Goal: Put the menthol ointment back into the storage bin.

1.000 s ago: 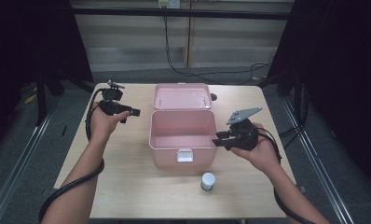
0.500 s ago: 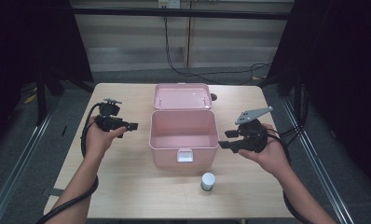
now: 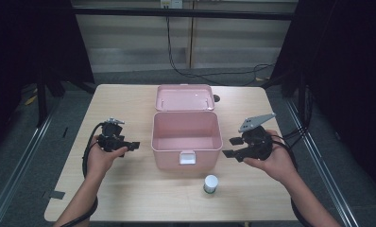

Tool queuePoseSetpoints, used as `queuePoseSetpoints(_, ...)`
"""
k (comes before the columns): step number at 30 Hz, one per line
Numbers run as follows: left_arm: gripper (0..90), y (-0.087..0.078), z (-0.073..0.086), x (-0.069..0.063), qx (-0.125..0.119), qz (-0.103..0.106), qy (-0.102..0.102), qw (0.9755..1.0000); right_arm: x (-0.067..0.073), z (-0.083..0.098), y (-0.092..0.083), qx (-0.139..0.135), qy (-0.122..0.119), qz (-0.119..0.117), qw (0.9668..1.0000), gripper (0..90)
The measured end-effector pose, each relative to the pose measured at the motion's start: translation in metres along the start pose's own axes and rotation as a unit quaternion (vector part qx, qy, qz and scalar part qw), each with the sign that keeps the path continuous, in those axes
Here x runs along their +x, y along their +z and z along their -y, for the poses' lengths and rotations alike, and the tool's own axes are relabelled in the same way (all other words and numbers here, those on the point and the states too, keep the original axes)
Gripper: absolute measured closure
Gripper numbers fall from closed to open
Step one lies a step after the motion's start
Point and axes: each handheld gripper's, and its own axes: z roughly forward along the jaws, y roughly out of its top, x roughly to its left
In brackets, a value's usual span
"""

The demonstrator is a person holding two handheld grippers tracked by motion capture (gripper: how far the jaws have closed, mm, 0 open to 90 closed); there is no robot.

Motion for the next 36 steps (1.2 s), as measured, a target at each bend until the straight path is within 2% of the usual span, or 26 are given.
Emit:
queuePoseSetpoints(2,24.2,0.004,0.005,0.0,0.005,0.003,0.003,1.0,0.0,0.001,0.0,-0.001,0.004,-0.002,1.0,44.9)
queuePoseSetpoints(9,23.4,0.013,0.02,-0.001,-0.002,0.0,0.016,0.9999,0.002,0.007,0.001,0.015,-0.003,-0.001,0.9999,42.5)
queuePoseSetpoints(12,23.2,0.017,0.027,-0.002,-0.008,0.001,0.013,0.9999,0.003,0.01,0.002,0.021,-0.004,-0.005,0.9998,42.1)
queuePoseSetpoints(16,22.1,0.02,0.034,-0.002,-0.004,0.0,0.025,0.9997,0.005,0.013,0.004,0.026,-0.002,-0.011,0.9996,41.8)
queuePoseSetpoints(19,21.1,0.021,0.038,-0.002,-0.014,-0.007,0.034,0.9993,0.006,0.015,0.005,0.033,-0.003,-0.013,0.9994,41.8)
queuePoseSetpoints(28,15.1,0.023,0.049,-0.006,-0.044,-0.018,0.077,0.9959,0.01,0.025,0.007,0.045,-0.006,-0.019,0.9988,41.4)
queuePoseSetpoints(36,13.8,0.025,0.054,-0.007,-0.059,-0.021,0.088,0.9941,0.014,0.031,0.015,0.06,-0.012,-0.031,0.9977,40.7)
